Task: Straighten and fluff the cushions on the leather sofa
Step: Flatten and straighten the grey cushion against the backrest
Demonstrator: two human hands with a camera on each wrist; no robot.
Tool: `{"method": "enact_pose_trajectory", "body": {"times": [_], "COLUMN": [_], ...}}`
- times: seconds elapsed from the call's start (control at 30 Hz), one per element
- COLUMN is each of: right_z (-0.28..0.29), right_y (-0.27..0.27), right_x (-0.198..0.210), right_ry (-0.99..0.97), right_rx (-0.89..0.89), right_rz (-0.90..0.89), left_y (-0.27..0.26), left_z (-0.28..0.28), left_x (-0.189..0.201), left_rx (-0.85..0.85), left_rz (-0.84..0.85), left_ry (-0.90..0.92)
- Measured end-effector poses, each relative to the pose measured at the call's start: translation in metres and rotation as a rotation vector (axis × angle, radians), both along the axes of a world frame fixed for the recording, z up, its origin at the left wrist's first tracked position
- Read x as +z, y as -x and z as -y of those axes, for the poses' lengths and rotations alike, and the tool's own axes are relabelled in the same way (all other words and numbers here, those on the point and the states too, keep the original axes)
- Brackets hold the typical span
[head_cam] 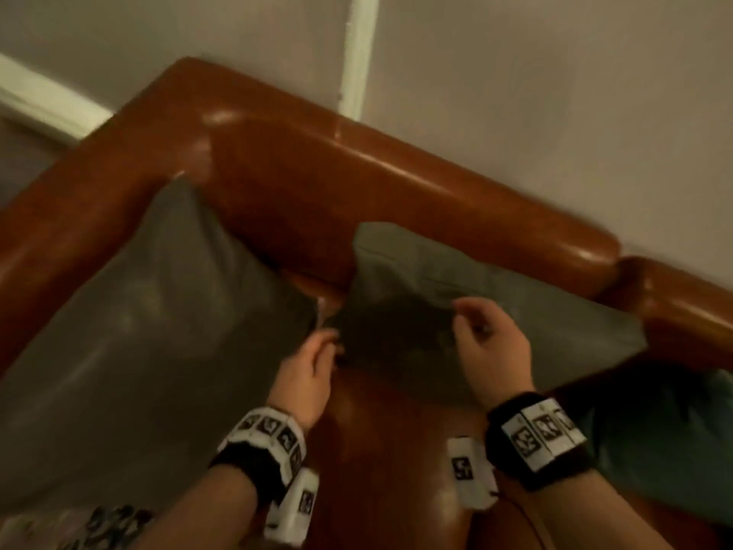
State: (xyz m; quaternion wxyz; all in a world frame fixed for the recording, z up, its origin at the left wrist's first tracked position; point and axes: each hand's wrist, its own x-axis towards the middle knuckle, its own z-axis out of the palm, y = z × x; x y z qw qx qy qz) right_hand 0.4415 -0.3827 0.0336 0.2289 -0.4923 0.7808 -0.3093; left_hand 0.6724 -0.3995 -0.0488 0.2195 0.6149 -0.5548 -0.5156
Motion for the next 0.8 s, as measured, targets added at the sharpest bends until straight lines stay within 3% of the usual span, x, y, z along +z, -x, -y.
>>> {"method": "enact_pose_trajectory", "body": {"times": [0.07,0.13,0.23,0.37,0.43,0.5,0.57,0.67,0.73,0.8], "right_z": [-0.015,-0.029,-0.043,-0.047,-0.046,-0.045,-0.040,-0.028,-0.019,-0.014], "right_y": [0.057,0.100,0.136,0.158,0.157,0.152,0.141,0.107,0.084,0.076], "right_x": [-0.001,-0.003,-0.007,-0.021,-0.018,-0.007,0.007,0.028,0.038,0.038], "right_ry": [-0.020,-0.042,-0.056,-0.067,-0.049,-0.001,0.110,0.265,0.245,0.187], "right_rx": [-0.222,-0.442,-0.681,-0.811,-0.770,-0.728,-0.723,-0.580,-0.338,-0.104], "right_rz": [-0.113,-0.127,0.000,0.316,0.463,0.404,0.410,0.593,0.769,0.878], "left_y": [0.030,0.051,0.067,0.070,0.070,0.069,0.069,0.093,0.125,0.149], "left_z": [0.034,0.065,0.097,0.108,0.107,0.106,0.105,0.096,0.082,0.079], "left_x": [0.020,0.030,0.037,0.045,0.046,0.050,0.062,0.098,0.122,0.133], "left_rx": [0.034,-0.001,-0.071,-0.005,0.026,0.076,0.087,-0.230,-0.532,-0.638], "left_rz": [-0.072,-0.031,0.033,0.049,0.055,0.105,0.211,0.235,0.213,0.381], "left_ry": [0.049,0.082,0.067,0.072,0.102,0.098,0.257,0.591,0.564,0.607]}}
